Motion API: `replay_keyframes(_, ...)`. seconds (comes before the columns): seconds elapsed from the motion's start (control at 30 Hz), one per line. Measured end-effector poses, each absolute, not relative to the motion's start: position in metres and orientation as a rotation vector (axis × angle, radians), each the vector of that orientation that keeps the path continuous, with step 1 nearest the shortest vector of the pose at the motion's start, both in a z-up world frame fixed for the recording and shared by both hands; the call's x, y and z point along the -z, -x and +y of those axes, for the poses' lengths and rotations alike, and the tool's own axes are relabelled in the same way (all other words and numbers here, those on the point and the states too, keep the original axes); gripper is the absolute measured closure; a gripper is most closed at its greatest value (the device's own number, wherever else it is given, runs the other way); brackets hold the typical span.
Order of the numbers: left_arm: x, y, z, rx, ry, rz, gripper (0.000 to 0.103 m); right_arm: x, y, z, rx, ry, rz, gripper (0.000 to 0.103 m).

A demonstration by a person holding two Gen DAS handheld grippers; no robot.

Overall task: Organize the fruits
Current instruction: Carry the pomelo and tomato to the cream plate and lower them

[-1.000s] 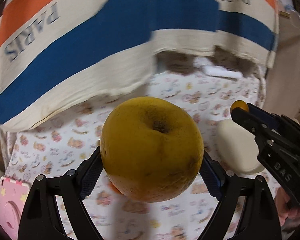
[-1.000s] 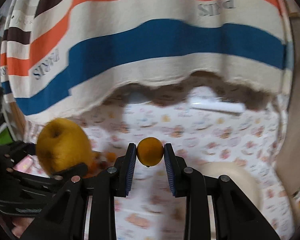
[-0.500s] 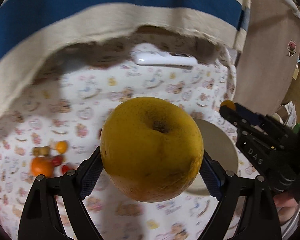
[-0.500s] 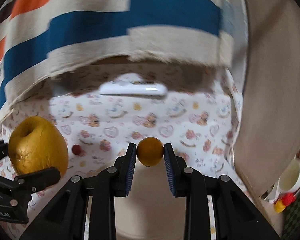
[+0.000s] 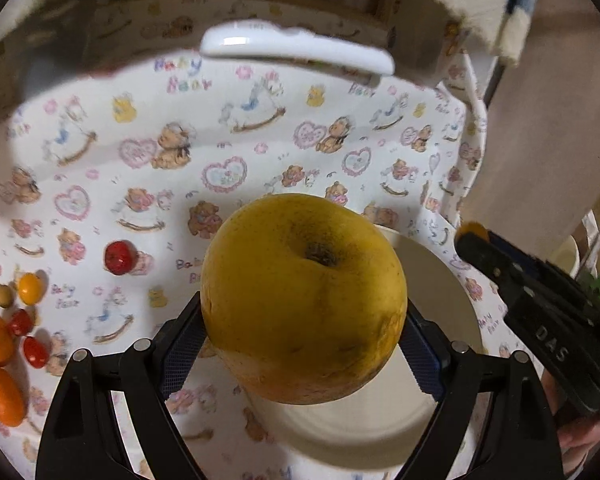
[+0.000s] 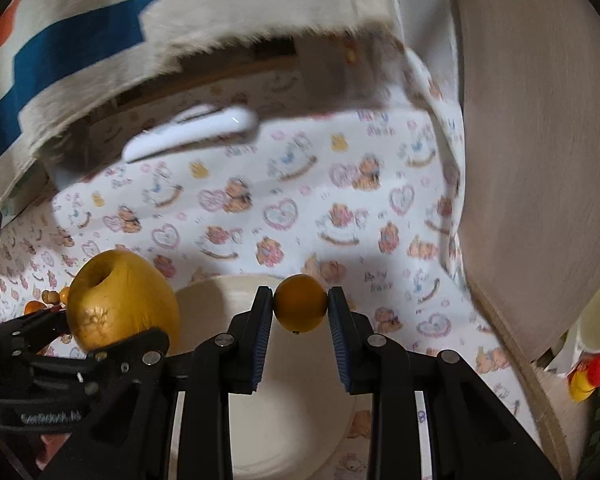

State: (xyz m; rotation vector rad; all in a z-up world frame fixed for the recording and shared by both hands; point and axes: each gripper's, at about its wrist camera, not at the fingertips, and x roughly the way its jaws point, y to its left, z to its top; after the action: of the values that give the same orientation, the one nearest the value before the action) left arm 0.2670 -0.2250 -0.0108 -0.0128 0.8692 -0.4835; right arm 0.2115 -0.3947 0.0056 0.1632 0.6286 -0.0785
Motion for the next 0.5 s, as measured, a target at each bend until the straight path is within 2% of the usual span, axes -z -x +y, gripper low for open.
replay_keyframes(0.5, 0.037, -0.264, -0.243, 0.481, -0.138, 0.830, 0.014, 0.018, -0.227, -0.391, 0.056, -0.166, 0.727, 0.073)
